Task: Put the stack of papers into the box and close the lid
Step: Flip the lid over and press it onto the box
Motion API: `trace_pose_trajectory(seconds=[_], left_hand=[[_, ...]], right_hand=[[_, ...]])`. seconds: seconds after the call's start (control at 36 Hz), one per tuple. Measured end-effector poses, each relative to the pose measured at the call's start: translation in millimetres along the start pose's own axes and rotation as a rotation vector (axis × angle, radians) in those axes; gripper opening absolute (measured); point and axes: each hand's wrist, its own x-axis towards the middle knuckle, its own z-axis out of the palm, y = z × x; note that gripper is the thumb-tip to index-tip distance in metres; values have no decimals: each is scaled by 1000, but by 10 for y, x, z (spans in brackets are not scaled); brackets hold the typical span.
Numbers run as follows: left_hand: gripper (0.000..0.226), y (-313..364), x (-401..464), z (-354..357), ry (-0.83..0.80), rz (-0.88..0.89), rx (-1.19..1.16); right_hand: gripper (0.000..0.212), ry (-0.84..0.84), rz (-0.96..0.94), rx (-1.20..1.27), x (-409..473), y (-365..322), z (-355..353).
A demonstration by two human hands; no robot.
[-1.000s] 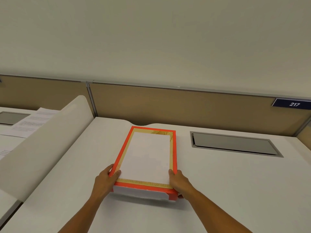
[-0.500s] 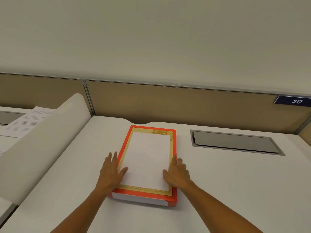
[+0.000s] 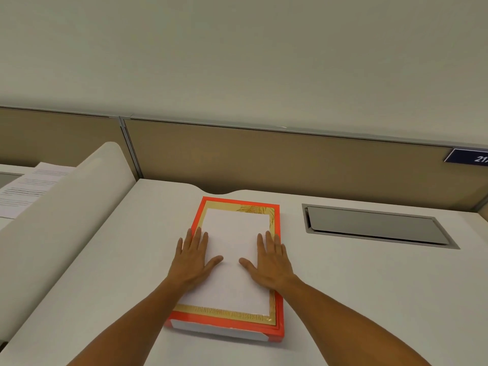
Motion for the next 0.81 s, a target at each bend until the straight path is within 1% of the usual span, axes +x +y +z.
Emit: trace_pose_trajectory(seconds=[0.11, 0.25, 0.39, 0.67, 0.81], left_hand=[[112, -11, 38, 84, 10, 6, 35], [113, -19, 43, 140, 26, 8, 71], [112, -26, 38, 178, 33, 6, 74], [104, -40, 47, 244, 53, 3, 96], [100, -43, 36, 233, 31, 2, 93]], right_hand=[[119, 17, 2, -15, 56, 58, 92], [116, 25, 11, -28, 67, 51, 142], [103, 36, 8, -41, 69, 68, 196], [103, 66, 27, -59, 89, 55, 286], [102, 55, 28, -54, 64, 46, 255]])
